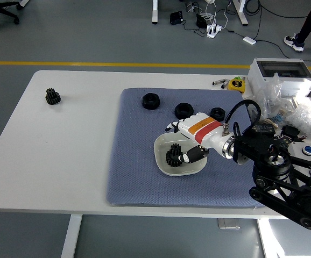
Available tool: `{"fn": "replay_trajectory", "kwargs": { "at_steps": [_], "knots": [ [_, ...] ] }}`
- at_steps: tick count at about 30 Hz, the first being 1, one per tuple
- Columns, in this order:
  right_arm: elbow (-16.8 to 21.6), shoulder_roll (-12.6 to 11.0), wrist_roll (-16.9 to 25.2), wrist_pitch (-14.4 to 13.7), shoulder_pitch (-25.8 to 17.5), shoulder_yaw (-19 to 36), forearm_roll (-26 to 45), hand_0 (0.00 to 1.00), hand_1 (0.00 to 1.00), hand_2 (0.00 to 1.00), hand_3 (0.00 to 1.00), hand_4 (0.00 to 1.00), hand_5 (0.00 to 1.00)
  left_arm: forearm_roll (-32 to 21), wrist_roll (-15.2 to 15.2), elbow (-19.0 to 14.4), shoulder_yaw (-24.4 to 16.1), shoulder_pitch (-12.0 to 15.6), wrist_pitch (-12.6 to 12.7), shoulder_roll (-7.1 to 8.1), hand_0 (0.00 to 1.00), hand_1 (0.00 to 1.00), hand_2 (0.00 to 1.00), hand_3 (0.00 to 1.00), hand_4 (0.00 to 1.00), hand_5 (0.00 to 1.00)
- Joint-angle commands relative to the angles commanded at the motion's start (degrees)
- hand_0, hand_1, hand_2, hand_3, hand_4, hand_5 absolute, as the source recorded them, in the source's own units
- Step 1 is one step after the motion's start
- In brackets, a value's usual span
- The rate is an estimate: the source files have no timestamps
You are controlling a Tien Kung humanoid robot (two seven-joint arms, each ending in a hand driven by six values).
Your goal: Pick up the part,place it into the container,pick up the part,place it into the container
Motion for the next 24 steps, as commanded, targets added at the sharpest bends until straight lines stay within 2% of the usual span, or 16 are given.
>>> {"fn": "replay_trajectory", "kwargs": {
  "at_steps": [3, 4, 9, 10, 11, 15, 16, 21, 22, 24],
  "knots": [
    [-0.4, -0.4, 0.9, -5.1, -1.4, 1.7, 4.6, 0.440, 0.535, 0.716, 0.828, 0.891, 0.358, -0.1, 0.0, 0.0, 0.1, 0.0, 0.0, 0.01, 0.728, 0.723, 0.782, 0.636, 0.708, 0.618],
    [-0.8, -0.6, 1.6, -7.5, -2.1, 2.2, 7.1, 0.590, 0.664, 0.775, 0.826, 0.917, 0.391, -0.1, 0.0, 0.0, 0.1, 0.0, 0.0, 0.01, 0.728, 0.723, 0.781, 0.638, 0.707, 0.616],
    [-2.4, -0.9, 8.0, -18.7, -5.3, 4.0, 18.9, 0.590, 0.664, 0.775, 0.826, 0.917, 0.391, 0.0, 0.0, 0.0, 0.0, 0.0, 0.2, -0.06, 0.728, 0.723, 0.781, 0.638, 0.707, 0.616],
    [-2.7, -1.0, 10.1, -20.4, -6.0, 4.6, 21.1, 0.695, 0.737, 0.816, 0.825, 0.998, 0.614, 0.1, 0.0, 0.0, -0.1, 0.0, 0.2, -0.09, 0.727, 0.723, 0.781, 0.637, 0.708, 0.618],
    [-3.0, -1.1, 12.5, -21.1, -6.7, 5.0, 23.7, 0.695, 0.737, 0.816, 0.825, 0.998, 0.614, 0.2, 0.0, 0.0, -0.2, 0.1, 0.2, -0.12, 0.727, 0.723, 0.781, 0.637, 0.708, 0.618],
    [-3.6, -1.6, 20.6, -18.4, -9.7, 6.9, 33.4, 0.695, 0.737, 0.816, 0.825, 0.998, 0.614, 1.0, 0.2, 0.0, -0.7, 0.2, 0.1, -0.12, 0.727, 0.723, 0.781, 0.637, 0.708, 0.618],
    [-3.8, -1.7, 22.4, -17.7, -10.7, 7.4, 36.0, 0.718, 0.751, 0.814, 0.788, 0.998, 0.681, 1.1, 0.3, 0.0, -0.7, 0.3, 0.1, -0.12, 0.727, 0.723, 0.781, 0.637, 0.706, 0.615],
    [-4.9, -1.6, 28.2, -15.2, -15.6, 10.7, 47.9, 0.718, 0.751, 0.814, 0.788, 0.998, 0.681, 1.9, 0.4, 0.0, -1.2, 0.4, 0.1, -0.22, 0.727, 0.723, 0.781, 0.637, 0.706, 0.615],
    [-4.8, -1.7, 29.5, -14.5, -16.6, 11.3, 50.2, 0.755, 0.778, 0.814, 0.794, 0.998, 0.745, 2.1, 0.5, 0.0, -1.3, 0.4, 0.1, -0.25, 0.726, 0.723, 0.781, 0.636, 0.706, 0.616],
    [-4.5, -2.0, 31.6, -13.6, -18.1, 12.2, 55.0, 0.755, 0.778, 0.814, 0.794, 0.998, 0.745, 2.4, 0.5, 0.0, -1.4, 0.4, 0.1, -0.30, 0.726, 0.723, 0.781, 0.636, 0.706, 0.616]
  ]
}}
